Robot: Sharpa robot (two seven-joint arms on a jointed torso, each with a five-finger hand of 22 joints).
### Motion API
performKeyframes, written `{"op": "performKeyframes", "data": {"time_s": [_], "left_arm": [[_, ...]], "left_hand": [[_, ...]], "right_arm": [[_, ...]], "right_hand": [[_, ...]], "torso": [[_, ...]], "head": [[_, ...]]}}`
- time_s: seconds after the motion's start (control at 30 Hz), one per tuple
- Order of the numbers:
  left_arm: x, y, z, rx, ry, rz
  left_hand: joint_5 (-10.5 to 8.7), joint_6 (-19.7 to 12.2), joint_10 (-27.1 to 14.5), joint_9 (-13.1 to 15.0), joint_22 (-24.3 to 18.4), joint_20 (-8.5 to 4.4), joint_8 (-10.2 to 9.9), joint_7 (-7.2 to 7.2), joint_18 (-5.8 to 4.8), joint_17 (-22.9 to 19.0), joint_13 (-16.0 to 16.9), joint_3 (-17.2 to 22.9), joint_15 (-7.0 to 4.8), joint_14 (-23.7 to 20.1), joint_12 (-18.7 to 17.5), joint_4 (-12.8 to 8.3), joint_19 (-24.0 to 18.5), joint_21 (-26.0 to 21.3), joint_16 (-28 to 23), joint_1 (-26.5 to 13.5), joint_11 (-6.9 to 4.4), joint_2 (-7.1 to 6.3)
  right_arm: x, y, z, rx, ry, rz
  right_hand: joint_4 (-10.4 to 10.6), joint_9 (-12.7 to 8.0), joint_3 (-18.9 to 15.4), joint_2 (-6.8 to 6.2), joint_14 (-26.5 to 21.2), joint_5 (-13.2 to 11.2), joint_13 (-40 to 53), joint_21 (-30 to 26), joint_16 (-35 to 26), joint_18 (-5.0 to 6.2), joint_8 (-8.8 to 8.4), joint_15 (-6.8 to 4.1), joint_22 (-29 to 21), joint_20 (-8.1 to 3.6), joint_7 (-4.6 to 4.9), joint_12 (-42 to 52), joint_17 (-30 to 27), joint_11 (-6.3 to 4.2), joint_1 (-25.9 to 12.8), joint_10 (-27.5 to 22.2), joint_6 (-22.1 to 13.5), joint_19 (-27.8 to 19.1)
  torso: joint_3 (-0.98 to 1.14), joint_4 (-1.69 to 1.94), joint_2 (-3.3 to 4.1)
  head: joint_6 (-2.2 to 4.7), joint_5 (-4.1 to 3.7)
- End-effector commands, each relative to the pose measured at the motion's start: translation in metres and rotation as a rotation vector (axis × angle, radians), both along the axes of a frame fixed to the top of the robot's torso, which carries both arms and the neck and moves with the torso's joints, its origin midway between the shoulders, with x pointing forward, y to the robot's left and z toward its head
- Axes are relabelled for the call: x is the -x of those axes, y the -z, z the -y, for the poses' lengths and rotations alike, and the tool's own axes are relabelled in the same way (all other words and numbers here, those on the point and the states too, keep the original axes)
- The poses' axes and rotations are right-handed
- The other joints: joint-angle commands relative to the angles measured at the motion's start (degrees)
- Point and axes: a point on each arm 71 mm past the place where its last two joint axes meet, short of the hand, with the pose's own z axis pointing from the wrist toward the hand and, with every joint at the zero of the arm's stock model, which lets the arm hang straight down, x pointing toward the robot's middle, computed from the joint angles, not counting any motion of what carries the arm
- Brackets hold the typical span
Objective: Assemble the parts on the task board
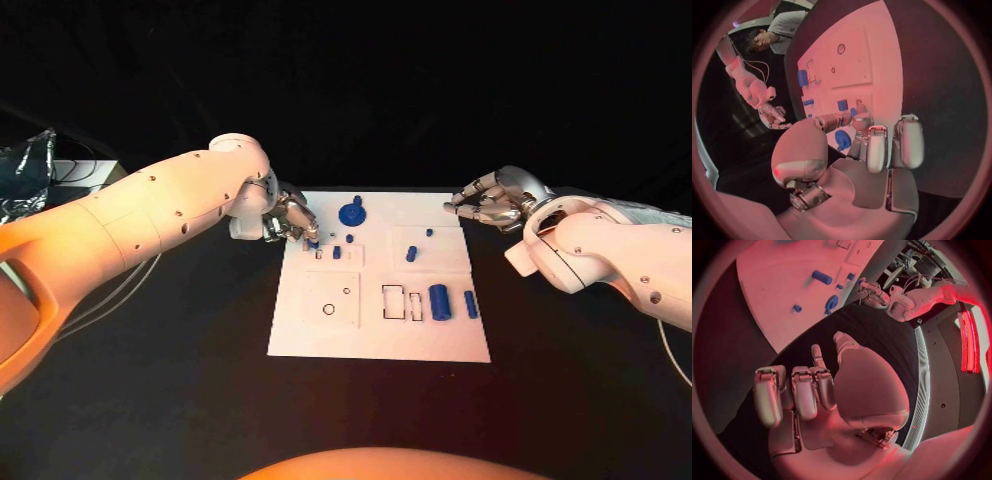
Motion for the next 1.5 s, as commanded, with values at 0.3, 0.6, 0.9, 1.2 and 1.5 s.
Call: {"op": "performKeyframes", "data": {"time_s": [0.3,0.6,0.9,1.2,1.5], "left_arm": [[0.001,0.001,0.012,-0.085,-0.029,0.031],[0.005,0.001,0.02,-0.093,-0.061,0.114],[0.008,0.0,0.027,-0.084,-0.081,0.192],[0.013,0.003,0.031,-0.105,-0.061,0.207],[0.018,0.007,0.032,-0.119,-0.05,0.233]], "left_hand": [[3.63,3.8,3.2,0.8,5.3,-0.36,-0.6,-2.19,-0.58,14.6,2.5,6.0,-0.89,5.8,1.6,-9.3,1.6,1.1,0.8,-2.1,-0.69,0.64],[3.79,4.6,4.5,1.0,6.0,-0.58,-0.7,-2.59,-0.78,14.9,3.4,4.0,-1.15,5.9,1.9,-9.2,2.2,1.6,1.0,-1.8,-1.03,0.7],[4.45,5.4,5.8,1.1,6.7,-0.81,-0.9,-2.96,-1.01,15.1,4.6,2.7,-1.39,6.0,2.5,-9.2,2.9,2.1,1.0,-1.0,-1.35,0.39],[4.59,5.8,6.4,1.2,6.9,-0.89,-0.9,-3.12,-1.07,15.1,5.3,2.2,-1.46,6.0,2.8,-9.1,3.0,2.2,1.0,-0.6,-1.48,0.24],[4.72,5.9,6.5,1.2,7.0,-0.91,-1.0,-3.15,-1.08,15.1,5.3,2.1,-1.49,6.0,2.8,-9.1,3.1,2.2,1.0,-0.5,-1.52,0.23]], "right_arm": [[0.0,0.001,-0.002,0.004,-0.02,-0.002],[0.0,0.001,-0.002,0.005,-0.023,0.0],[0.0,0.002,-0.002,0.007,-0.024,0.0],[0.001,0.002,-0.001,0.007,-0.024,-0.001],[0.001,0.002,-0.001,-0.001,-0.019,0.009]], "right_hand": [[0.0,0.1,0.5,-0.26,5.7,0.4,14.7,-0.4,-0.2,-0.53,0.37,-0.53,13.0,-0.29,0.0,0.2,13.4,-0.5,0.5,5.6,-0.5,4.8],[0.1,0.1,0.7,-0.26,5.6,0.7,14.7,-0.4,-0.2,-0.51,0.4,-0.53,13.0,-0.29,0.01,0.1,13.4,-0.5,0.5,5.6,-0.5,4.7],[0.1,0.2,0.8,-0.28,5.6,1.0,14.7,-0.5,-0.2,-0.5,0.42,-0.53,12.9,-0.3,0.02,0.2,13.4,-0.49,0.5,5.6,-0.5,4.7],[0.2,0.2,0.8,-0.28,5.7,1.1,14.7,-0.5,-0.2,-0.51,0.43,-0.53,12.9,-0.3,0.02,0.2,13.4,-0.49,0.5,5.6,-0.6,4.7],[0.2,0.2,0.9,-0.29,5.6,1.3,14.6,-0.6,-0.2,-0.47,0.44,-0.53,12.8,-0.3,0.02,0.1,13.3,-0.49,0.4,5.5,-0.6,4.6]], "torso": [[-0.01,0.17,-0.1],[-0.05,0.08,-0.1],[-0.09,0.1,0.02],[-0.07,0.02,0.09],[-0.08,0.12,0.0]], "head": [[-0.07,0.07],[0.08,0.26],[0.19,0.33],[-0.06,0.43],[-0.44,0.49]]}}
